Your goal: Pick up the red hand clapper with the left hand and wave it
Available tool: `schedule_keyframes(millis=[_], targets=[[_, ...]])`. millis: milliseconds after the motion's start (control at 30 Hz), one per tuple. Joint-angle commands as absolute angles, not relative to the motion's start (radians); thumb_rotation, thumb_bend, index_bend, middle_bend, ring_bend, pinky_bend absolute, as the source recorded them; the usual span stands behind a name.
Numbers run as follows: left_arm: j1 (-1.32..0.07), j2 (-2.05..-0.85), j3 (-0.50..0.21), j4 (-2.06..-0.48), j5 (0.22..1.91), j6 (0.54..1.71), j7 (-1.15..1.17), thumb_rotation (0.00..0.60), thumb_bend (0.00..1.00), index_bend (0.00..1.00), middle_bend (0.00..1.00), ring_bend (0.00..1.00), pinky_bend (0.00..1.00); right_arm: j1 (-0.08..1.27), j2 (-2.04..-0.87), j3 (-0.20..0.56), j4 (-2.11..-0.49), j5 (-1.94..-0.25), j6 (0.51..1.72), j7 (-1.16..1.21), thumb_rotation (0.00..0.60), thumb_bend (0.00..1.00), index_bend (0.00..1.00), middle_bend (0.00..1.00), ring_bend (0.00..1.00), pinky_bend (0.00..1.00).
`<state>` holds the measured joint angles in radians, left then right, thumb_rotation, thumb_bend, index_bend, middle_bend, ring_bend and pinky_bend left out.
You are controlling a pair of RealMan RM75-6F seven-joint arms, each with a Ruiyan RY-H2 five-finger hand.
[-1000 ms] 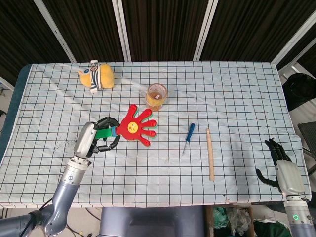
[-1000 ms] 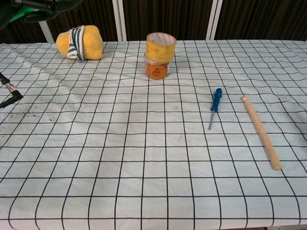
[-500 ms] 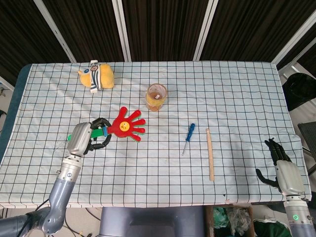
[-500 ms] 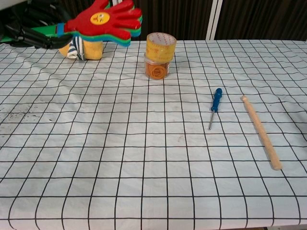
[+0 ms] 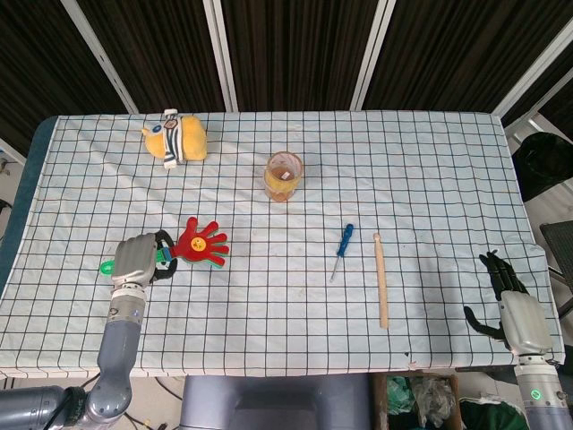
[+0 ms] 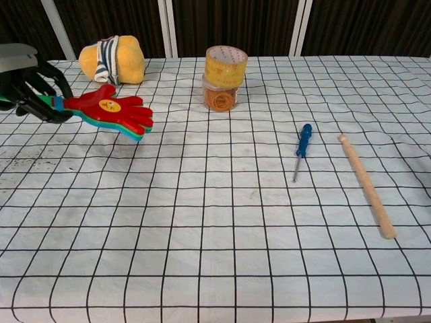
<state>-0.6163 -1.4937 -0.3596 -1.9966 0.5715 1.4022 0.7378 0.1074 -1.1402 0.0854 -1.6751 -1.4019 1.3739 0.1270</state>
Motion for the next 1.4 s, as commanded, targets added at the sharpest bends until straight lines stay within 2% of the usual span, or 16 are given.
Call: schedule_keyframes(millis=[33,133,233,333,467,600,667,767,867,1033,1200,1367,1400], targets=[[-0.538,-1.468,-0.376,-2.024,0.991,1.18,0.158,0.6,0.67,0.61,0.8,0.77,0.98,0.107,-1.141,0.086,-1.674,-1.402,1.374,0.127,0.6,0.31,0.0,0.0,0.0,0.18],[-0.502,-1.486,-0.346,-1.941,1.272,1.198,-0.083,0.6,0.67,0.61,0.8,0.77,0.98,0.107,-1.141,0.085,-1.674,-1.403,1.374,0.128,0.6,0.31,0.0,0.0,0.01,0.18],[-0.488,-1.514,-0.31,-1.837,1.456,1.263,-0.245,0.6,0.67,0.61,0.8,0.77,0.98,0.107,-1.141,0.085,-1.674,-1.404,1.375,0.128,0.6,0.32,0.0,0.0,0.01,0.18],[-0.488,-1.522,-0.288,-1.772,1.522,1.29,-0.318,0.6,0.67,0.61,0.8,0.77,0.98,0.107,-1.141,0.085,-1.674,-1.404,1.375,0.129,0.6,0.32,0.0,0.0,0.01,0.18],[-0.493,-1.521,-0.276,-1.728,1.532,1.293,-0.347,0.6,0.65,0.61,0.8,0.77,0.98,0.107,-1.141,0.085,-1.675,-1.403,1.374,0.129,0.6,0.32,0.0,0.0,0.01,0.18],[-0.495,-1.497,-0.28,-1.739,1.446,1.249,-0.237,0.6,0.64,0.62,0.8,0.77,0.98,0.107,-1.141,0.085,-1.676,-1.401,1.373,0.129,0.6,0.32,0.0,0.0,0.0,0.18],[-0.493,-1.482,-0.289,-1.774,1.319,1.215,-0.076,0.6,0.64,0.62,0.8,0.77,0.98,0.107,-1.141,0.086,-1.676,-1.399,1.373,0.128,0.6,0.32,0.0,0.0,0.01,0.18],[-0.522,-1.43,-0.307,-1.88,0.983,1.177,0.302,0.6,0.64,0.62,0.8,0.77,0.98,0.107,-1.141,0.085,-1.678,-1.399,1.373,0.127,0.6,0.32,0.0,0.0,0.0,0.18],[-0.586,-1.395,-0.318,-1.965,0.708,1.242,0.615,0.6,0.62,0.62,0.8,0.77,0.98,0.107,-1.141,0.085,-1.679,-1.399,1.373,0.127,0.6,0.32,0.0,0.0,0.0,0.18],[-0.671,-1.411,-0.355,-2.043,0.444,1.405,0.862,0.6,0.59,0.61,0.8,0.77,0.98,0.107,-1.14,0.086,-1.68,-1.397,1.371,0.127,0.6,0.32,0.0,0.0,0.01,0.18],[-0.7,-1.425,-0.397,-2.079,0.373,1.444,0.865,0.6,0.59,0.62,0.8,0.77,0.98,0.107,-1.14,0.086,-1.68,-1.395,1.371,0.129,0.6,0.32,0.0,0.0,0.01,0.18],[-0.642,-1.431,-0.418,-2.108,0.573,1.332,0.594,0.6,0.59,0.62,0.8,0.77,0.98,0.107,-1.14,0.086,-1.68,-1.395,1.369,0.127,0.6,0.32,0.0,0.0,0.01,0.18],[-0.617,-1.428,-0.42,-2.114,0.667,1.266,0.477,0.6,0.58,0.62,0.8,0.77,0.98,0.107,-1.139,0.086,-1.681,-1.395,1.369,0.127,0.6,0.32,0.0,0.0,0.01,0.18]])
